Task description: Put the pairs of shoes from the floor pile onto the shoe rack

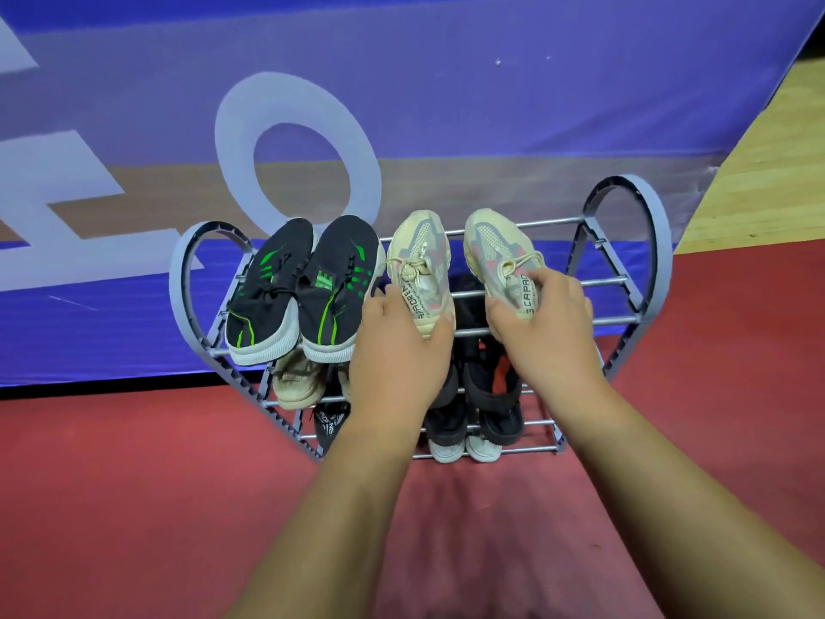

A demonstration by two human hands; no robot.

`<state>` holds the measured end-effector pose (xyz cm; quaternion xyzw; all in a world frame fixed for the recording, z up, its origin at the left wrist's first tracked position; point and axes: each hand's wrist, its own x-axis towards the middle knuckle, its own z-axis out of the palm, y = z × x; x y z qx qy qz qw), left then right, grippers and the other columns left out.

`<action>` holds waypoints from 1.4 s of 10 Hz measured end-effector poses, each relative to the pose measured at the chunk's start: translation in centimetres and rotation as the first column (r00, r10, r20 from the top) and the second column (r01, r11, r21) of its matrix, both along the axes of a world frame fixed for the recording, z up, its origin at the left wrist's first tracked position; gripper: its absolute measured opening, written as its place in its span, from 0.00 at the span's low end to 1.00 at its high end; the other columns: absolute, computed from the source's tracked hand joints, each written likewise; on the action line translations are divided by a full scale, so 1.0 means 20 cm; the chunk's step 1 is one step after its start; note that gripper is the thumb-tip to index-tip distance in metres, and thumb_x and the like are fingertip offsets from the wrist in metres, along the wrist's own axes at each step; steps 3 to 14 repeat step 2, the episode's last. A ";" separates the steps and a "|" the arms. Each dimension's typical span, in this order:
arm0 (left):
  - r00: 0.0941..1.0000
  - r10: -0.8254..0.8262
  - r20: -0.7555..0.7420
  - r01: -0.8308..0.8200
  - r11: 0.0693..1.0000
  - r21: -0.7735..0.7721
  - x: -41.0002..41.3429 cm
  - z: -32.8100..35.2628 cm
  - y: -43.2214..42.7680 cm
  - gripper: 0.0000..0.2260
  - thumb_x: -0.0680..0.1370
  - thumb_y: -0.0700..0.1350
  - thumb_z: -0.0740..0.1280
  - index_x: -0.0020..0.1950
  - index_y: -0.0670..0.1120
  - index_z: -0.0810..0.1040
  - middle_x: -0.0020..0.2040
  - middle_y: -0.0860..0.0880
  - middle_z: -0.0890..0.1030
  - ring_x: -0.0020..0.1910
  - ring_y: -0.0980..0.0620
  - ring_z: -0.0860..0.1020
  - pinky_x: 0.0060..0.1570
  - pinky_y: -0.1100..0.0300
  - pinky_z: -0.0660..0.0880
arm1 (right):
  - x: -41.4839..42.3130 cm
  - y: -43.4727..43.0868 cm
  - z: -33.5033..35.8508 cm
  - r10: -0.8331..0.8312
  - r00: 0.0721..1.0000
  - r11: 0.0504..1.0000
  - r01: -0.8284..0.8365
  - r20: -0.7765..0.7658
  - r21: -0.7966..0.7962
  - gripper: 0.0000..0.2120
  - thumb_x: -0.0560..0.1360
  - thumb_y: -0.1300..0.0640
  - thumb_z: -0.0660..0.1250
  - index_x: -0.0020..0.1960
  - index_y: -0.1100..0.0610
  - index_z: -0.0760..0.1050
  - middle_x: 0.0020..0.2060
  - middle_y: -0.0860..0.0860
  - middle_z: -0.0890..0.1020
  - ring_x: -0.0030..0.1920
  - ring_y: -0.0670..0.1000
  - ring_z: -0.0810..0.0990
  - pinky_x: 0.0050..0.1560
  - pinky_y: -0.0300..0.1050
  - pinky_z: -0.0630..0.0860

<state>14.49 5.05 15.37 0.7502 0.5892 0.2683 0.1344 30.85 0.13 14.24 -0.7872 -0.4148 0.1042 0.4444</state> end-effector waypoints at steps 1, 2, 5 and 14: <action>0.975 -0.139 0.173 0.176 0.959 -0.223 -0.09 0.20 -0.03 0.12 0.77 0.52 0.69 0.60 0.57 0.77 0.57 0.53 0.79 0.57 0.51 0.78 0.55 0.57 0.73 | 0.00 -0.04 0.21 0.041 0.994 0.998 -0.045 -0.096 -0.040 0.27 0.77 0.47 0.71 0.73 0.53 0.73 0.68 0.51 0.74 0.71 0.53 0.70 0.72 0.49 0.67; 0.933 -0.015 0.360 0.198 0.855 -0.479 -0.25 0.56 -0.13 0.08 0.78 0.48 0.72 0.53 0.60 0.80 0.54 0.58 0.85 0.52 0.56 0.84 0.57 0.55 0.79 | 0.01 -0.15 0.57 0.043 0.982 0.995 -0.058 -0.186 -0.077 0.18 0.78 0.49 0.72 0.67 0.49 0.79 0.65 0.46 0.79 0.68 0.48 0.76 0.65 0.41 0.69; 0.933 -0.015 0.360 0.198 0.855 -0.479 -0.25 0.56 -0.13 0.08 0.78 0.48 0.72 0.53 0.60 0.80 0.54 0.58 0.85 0.52 0.56 0.84 0.57 0.55 0.79 | 0.01 -0.15 0.57 0.043 0.982 0.995 -0.058 -0.186 -0.077 0.18 0.78 0.49 0.72 0.67 0.49 0.79 0.65 0.46 0.79 0.68 0.48 0.76 0.65 0.41 0.69; 0.933 -0.015 0.360 0.198 0.855 -0.479 -0.25 0.56 -0.13 0.08 0.78 0.48 0.72 0.53 0.60 0.80 0.54 0.58 0.85 0.52 0.56 0.84 0.57 0.55 0.79 | 0.01 -0.15 0.57 0.043 0.982 0.995 -0.058 -0.186 -0.077 0.18 0.78 0.49 0.72 0.67 0.49 0.79 0.65 0.46 0.79 0.68 0.48 0.76 0.65 0.41 0.69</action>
